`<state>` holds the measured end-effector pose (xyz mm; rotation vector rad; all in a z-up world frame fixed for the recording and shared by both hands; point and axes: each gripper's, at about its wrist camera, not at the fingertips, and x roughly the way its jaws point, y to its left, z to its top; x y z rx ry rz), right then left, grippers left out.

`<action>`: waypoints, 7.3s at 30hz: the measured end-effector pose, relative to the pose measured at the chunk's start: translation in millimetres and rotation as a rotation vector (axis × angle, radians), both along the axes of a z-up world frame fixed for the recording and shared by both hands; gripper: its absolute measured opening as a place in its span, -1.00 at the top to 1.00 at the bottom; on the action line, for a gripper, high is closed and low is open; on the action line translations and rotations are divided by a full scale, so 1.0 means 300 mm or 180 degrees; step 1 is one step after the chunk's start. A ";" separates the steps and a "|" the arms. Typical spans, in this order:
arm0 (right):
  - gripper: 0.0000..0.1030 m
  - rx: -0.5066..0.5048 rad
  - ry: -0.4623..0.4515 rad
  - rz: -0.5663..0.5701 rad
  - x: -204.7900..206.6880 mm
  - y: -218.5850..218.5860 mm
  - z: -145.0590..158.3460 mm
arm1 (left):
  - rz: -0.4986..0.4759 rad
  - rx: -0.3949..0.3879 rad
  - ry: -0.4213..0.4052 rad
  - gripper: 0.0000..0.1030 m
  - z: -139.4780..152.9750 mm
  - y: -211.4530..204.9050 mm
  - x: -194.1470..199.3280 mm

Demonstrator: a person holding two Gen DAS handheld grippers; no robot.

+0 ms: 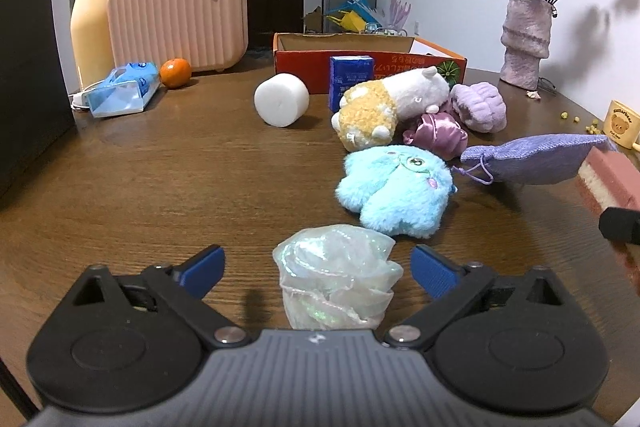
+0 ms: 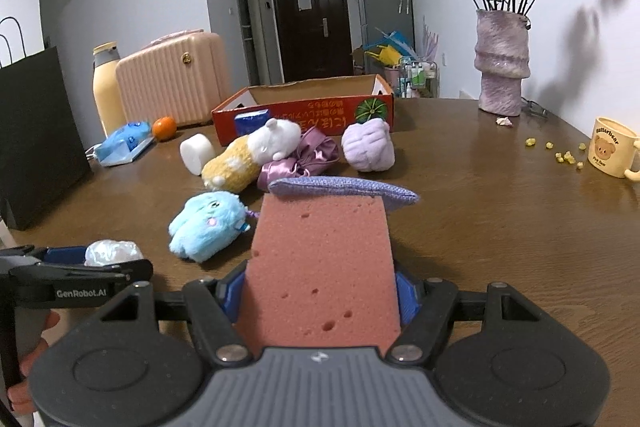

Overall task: Organize soft objects
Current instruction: 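Close the right tool on the pink sponge while the left tool grasps the plastic bag, then carry the pink sponge and plastic bag in both tools over the orange box, then open the right tool to drop the sponge while the left tool releases the bag into the box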

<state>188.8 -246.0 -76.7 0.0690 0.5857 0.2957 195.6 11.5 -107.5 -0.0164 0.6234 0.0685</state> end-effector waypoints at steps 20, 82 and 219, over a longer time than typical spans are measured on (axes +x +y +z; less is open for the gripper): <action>-0.34 0.0020 -0.0146 0.0029 -0.046 -0.005 0.037 | -0.0102 -0.0043 -0.0004 0.09 0.024 0.000 -0.030; -0.34 0.0122 -0.0507 0.0261 0.211 0.071 0.183 | -0.0109 -0.0160 -0.0543 0.09 0.271 -0.006 0.161; -1.00 -0.0122 -0.0278 -0.0044 1.291 0.151 0.126 | 0.0354 -0.0127 -0.0392 -1.00 0.216 0.111 1.137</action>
